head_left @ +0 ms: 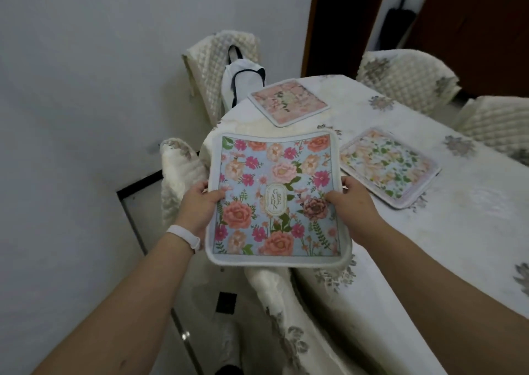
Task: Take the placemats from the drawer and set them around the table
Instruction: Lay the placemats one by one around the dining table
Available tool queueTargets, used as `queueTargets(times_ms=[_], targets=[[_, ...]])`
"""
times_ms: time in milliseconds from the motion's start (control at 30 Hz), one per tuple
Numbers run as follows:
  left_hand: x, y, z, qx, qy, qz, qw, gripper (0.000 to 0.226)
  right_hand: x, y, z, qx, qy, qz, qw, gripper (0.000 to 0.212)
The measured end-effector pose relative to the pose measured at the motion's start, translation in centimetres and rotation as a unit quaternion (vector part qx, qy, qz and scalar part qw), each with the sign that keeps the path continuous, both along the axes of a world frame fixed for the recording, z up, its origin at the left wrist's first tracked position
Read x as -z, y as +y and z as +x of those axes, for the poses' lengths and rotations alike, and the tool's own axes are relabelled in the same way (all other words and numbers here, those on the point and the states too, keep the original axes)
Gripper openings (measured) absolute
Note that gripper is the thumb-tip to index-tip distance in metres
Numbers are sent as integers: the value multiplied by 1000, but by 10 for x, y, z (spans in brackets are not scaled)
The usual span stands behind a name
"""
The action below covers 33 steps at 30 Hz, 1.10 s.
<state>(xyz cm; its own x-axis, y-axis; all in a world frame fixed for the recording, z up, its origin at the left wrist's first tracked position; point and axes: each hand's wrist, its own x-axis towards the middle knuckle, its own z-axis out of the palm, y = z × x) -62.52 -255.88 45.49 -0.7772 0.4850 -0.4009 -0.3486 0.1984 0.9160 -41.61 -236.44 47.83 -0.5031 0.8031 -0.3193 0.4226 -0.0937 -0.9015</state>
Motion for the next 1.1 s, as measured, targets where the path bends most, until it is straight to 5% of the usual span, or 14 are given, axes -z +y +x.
queueTargets(times_ms=[467,1100], targets=[[7,103,-141,200,-11,-12,980,15,2,15,-74,166,-22,11,986,24],[12,143,-151,222,67,-78,970,12,34,35,-76,194,16,-47,980,21]])
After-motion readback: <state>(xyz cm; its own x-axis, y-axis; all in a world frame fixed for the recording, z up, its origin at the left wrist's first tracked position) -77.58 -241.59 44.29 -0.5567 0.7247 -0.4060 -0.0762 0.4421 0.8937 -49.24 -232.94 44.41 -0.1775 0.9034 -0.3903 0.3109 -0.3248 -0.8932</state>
